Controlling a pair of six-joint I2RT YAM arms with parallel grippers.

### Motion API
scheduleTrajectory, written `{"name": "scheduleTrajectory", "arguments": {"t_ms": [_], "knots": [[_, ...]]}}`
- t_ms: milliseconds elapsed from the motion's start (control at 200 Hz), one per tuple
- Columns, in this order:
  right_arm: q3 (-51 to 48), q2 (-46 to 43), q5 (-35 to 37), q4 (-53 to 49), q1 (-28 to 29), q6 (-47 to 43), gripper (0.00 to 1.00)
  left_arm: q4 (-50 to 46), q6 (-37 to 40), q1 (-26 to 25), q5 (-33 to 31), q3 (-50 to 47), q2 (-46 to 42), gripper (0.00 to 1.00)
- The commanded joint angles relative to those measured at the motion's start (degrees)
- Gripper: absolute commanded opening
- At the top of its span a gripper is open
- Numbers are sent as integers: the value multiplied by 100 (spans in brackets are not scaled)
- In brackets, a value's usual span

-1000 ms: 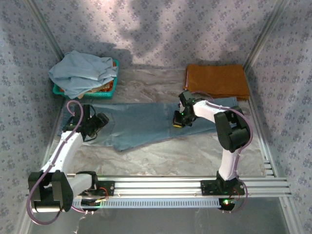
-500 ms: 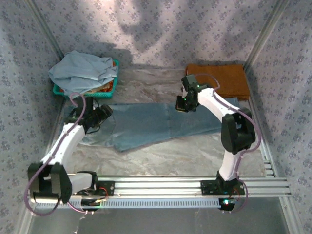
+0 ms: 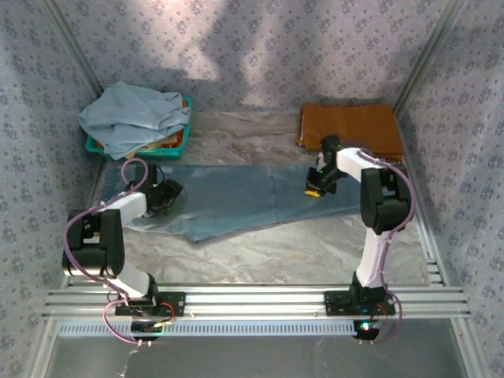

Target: Fold and stack the trousers

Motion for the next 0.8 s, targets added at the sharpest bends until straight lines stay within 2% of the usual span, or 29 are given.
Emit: {"name": "scheduleTrajectory", "arguments": {"t_ms": [0,130,195,250,305,375,530,610,795], "knots": [[-173,-414,430,-224,-639,-6,27,-206,4,303,-347,-248,472,65],[10,-774,1072,-416,-1325,10,48,-408,162,303,26,-78,523,67],[204,-807,1703,-608,-1613,49,57,-537,285,292,170,3,441,71],[316,-776,1981,-775,-1862,210,66,-772,367,288,185,119,325,76],[400,-680,2092,-712,-2173,261,69,-920,476,279,253,216,176,81],[506,-452,2022,-637,-2458,238,73,-1177,544,217,254,348,-10,86],[718,148,1818,-557,-2926,127,75,-1675,662,81,239,623,-315,88],[834,404,1616,-565,-3050,40,76,-1816,679,10,231,720,-414,88],[812,654,1728,-544,-3168,12,74,-2010,632,-105,172,861,-569,87]]}}
